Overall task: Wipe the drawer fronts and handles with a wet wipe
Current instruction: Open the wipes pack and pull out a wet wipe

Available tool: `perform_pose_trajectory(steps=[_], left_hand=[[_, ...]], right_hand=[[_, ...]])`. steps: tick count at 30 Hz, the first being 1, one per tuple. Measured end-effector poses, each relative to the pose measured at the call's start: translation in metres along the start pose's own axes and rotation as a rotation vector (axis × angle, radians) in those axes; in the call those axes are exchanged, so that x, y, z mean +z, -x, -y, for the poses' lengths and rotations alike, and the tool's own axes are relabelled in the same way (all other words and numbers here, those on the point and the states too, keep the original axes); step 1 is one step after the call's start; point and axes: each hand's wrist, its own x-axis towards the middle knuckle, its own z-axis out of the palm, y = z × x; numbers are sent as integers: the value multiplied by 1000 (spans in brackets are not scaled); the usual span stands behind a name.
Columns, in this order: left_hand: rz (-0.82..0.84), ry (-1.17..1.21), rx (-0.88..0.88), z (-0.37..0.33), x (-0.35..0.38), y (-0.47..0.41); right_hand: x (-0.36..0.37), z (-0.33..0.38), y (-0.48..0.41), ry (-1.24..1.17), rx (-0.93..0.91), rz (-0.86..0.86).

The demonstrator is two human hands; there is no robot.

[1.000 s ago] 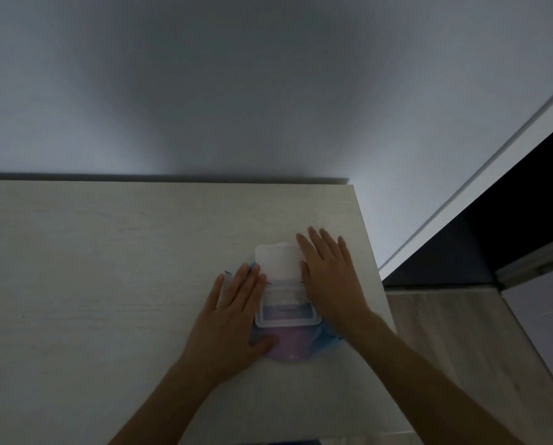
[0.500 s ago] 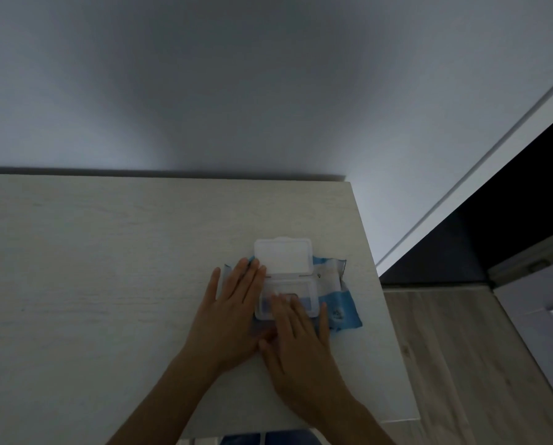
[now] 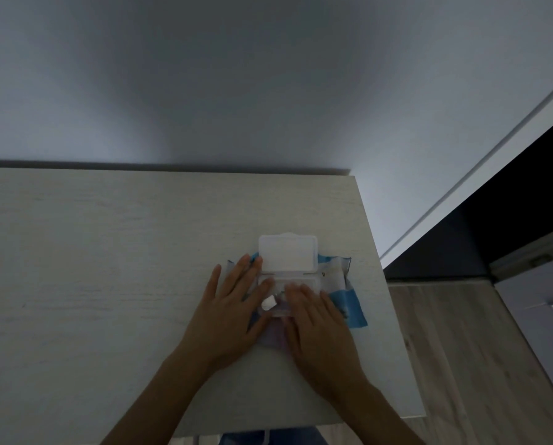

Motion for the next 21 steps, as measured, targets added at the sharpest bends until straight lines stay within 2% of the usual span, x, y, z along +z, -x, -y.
perform_pose_trajectory(steps=[1,5,8,12,17,21], left_hand=[[2,16,3,0,-1,1],[-40,14,26,1,2,1],[-44,-26,17,-1,3,1],[-68,-34,5,-2,9,3],[-94,-51,10,-2,10,2],[-79,-38,11,-3,10,3]], right_hand=[[7,-3,2,50,-51,70],[12,-11,2,167,-104,-18],[17,-11,2,148,-134,-162],[13,-10,-15,78,-64,-400],[10,0,-34,60,56,-359],[13,-1,-40,99,32,-310]])
